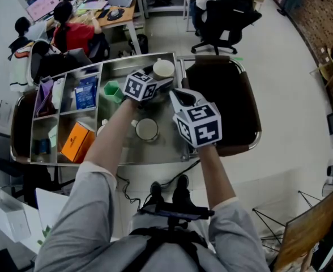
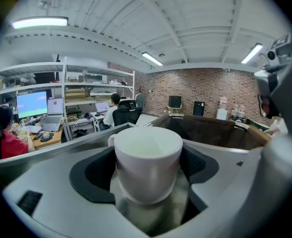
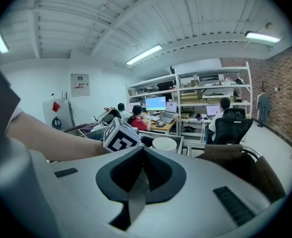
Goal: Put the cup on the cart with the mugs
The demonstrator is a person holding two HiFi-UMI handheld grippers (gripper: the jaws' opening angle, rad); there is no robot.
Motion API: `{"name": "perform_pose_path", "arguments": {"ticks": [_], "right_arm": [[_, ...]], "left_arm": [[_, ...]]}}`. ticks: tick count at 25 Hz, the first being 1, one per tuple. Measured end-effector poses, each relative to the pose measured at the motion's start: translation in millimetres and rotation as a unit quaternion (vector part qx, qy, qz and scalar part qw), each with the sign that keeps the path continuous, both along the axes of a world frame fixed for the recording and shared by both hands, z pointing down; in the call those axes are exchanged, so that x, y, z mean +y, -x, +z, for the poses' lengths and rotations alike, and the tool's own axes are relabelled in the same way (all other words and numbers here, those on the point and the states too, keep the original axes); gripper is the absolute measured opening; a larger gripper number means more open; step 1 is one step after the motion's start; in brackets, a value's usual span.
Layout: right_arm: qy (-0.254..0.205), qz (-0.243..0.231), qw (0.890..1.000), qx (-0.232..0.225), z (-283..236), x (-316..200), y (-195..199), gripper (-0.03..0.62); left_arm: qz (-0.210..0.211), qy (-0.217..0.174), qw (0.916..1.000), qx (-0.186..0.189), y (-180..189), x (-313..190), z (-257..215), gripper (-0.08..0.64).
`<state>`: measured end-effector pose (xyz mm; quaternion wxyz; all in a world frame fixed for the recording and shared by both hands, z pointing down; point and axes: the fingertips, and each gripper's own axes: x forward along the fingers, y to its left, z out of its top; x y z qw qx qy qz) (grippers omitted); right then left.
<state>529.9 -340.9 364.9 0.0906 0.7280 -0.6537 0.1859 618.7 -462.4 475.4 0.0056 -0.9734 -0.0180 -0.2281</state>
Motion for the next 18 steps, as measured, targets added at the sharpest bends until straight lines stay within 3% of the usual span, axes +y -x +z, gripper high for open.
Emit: {"name": "perform_pose_path", "arguments": {"ticks": [8,12,18], "right_arm": [[0.0,0.002,1.0,0.002,1.7,-0.8,-2.8,0.006],[0.0,-0.002,1.0,0.003,3.2,-3.4,0.4,0.006],[0.003,-0.001,1.0,-0.001,5.9,-2.5,2.1,0.006]], "left_arm": [[-0.017,0.008,0.9997,-0.019,3.7,-6.7,10.8,0.414],[-0.009,0.009,0.9998,-0.017,3.3,-3.7,9.1,0.476],[-0.02,-0.001,0.9994,-0.029,10.7,-11.7,11.7,0.477]]}}
